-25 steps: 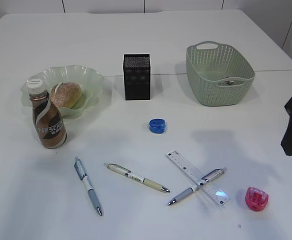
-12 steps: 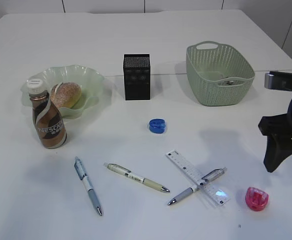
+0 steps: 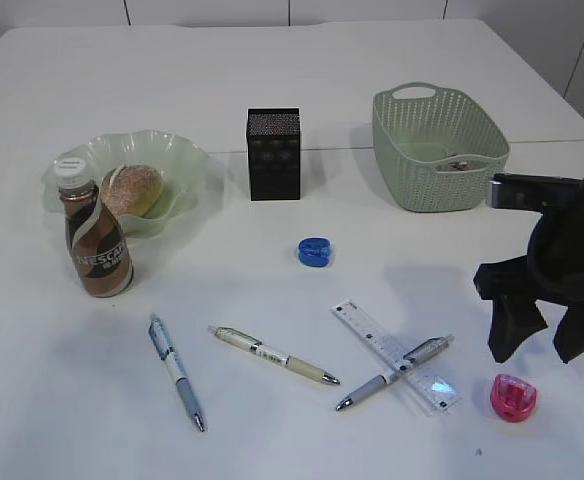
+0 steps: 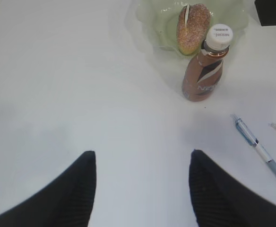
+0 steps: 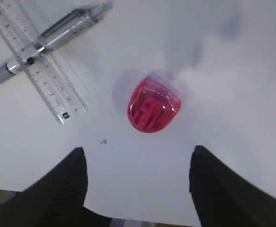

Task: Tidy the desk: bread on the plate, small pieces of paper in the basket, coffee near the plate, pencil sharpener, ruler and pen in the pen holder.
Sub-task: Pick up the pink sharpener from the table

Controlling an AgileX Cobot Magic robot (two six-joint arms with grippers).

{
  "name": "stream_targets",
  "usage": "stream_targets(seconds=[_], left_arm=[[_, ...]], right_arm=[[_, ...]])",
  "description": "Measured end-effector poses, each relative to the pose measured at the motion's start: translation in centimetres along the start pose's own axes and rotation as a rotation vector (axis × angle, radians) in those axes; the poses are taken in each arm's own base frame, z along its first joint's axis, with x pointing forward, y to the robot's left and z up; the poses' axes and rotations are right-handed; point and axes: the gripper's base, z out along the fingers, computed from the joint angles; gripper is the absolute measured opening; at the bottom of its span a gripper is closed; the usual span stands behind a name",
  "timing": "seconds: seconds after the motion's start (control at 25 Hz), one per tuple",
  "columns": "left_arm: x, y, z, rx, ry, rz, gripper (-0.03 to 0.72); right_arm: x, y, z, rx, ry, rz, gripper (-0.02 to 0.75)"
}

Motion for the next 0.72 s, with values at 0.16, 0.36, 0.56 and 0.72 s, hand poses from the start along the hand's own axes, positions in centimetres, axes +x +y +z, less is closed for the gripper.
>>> stream_targets(seconds=[0.16, 0.36, 0.56, 0.72], left_arm=[[0.0, 0.0, 0.0, 0.000, 0.001, 0.000, 0.436], [0.0, 0.0, 0.0, 0.000, 0.002, 0.000, 0.436], [0.0, 0.0, 0.0, 0.000, 0.002, 0.000, 0.436], [0.0, 0.0, 0.0, 0.000, 0.002, 0.000, 0.436]], right_arm=[[0.4, -0.1, 1.1, 0.003, -0.014, 0.003, 0.530], [1.0, -0.5, 2.3, 0.010, -0.018, 0.009, 0.530], [0.7, -0.6, 2.6, 0.017, -0.068, 0.005, 0.530], [0.5, -0.6, 2.8, 0.021, -0.079, 0.003, 0.530]])
